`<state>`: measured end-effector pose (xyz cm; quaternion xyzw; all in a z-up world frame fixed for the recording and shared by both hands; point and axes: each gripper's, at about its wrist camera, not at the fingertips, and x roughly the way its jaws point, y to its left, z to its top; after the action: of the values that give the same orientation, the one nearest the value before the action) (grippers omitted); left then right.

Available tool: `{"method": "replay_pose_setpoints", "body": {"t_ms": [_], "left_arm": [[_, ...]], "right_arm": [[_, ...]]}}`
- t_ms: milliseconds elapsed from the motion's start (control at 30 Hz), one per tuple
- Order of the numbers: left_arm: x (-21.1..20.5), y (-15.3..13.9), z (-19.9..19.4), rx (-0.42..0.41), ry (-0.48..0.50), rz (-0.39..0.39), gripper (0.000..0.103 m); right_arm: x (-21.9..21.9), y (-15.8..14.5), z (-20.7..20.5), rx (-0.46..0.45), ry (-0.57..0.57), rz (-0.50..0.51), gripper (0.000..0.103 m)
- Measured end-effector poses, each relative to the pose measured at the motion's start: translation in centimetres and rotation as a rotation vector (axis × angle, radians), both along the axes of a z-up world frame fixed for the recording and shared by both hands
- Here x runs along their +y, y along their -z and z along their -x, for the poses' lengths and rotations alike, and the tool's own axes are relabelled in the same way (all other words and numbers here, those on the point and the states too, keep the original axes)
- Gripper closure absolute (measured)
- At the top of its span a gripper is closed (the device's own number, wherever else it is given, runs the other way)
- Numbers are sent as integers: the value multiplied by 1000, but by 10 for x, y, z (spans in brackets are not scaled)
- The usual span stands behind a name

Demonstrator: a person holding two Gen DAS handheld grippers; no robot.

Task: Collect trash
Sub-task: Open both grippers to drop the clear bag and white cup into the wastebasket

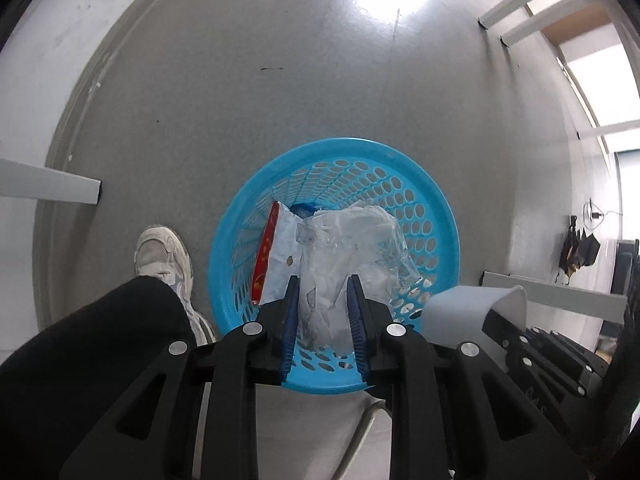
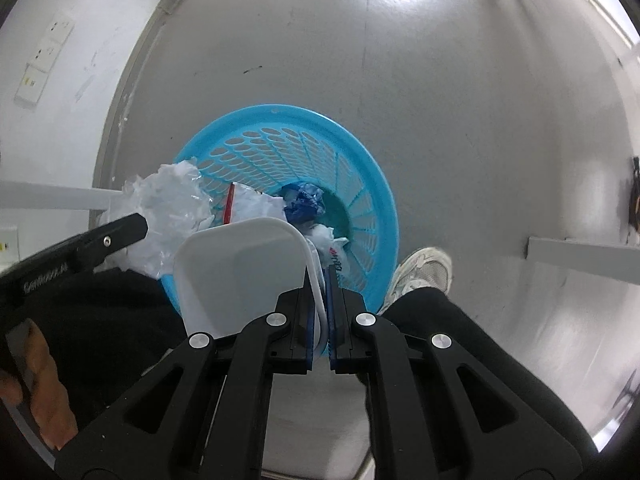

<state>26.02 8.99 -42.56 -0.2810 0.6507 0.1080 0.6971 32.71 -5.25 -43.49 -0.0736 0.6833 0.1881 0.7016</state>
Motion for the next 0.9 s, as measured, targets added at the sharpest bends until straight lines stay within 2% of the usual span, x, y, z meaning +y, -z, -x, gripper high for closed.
{"method": "replay_pose_setpoints", "body": {"t_ms": [100,133,167,200,367,533,633,767,900], "left_arm": [[5,0,-1,-16,-20,5,75],[8,1,-1,-23,-35,8,65],[11,0,-1,-30,-52,12,52],[12,-1,-1,-38,-62,16,50],[15,-4,-1,-55,-78,17,49],[9,-7,-2,-64,-27,-63,48],[13,-6,3,-49,-43,-59,48],[21,-26,20,-79,-94,-23,48],[14,-52,37,-116,-46,-50,46]], "right_arm": [[0,4,-3,18,26,-21,94],[0,6,-4,25,32,-27,92],[1,8,-4,38,29,-37,81],[1,9,-4,40,30,-40,73],[-1,5,-4,22,40,-42,64],[4,-11,3,-10,25,-53,63],[6,-26,12,-33,20,-66,63],[1,-46,25,-72,15,-75,61],[-5,-71,41,-131,3,-98,56]]}}
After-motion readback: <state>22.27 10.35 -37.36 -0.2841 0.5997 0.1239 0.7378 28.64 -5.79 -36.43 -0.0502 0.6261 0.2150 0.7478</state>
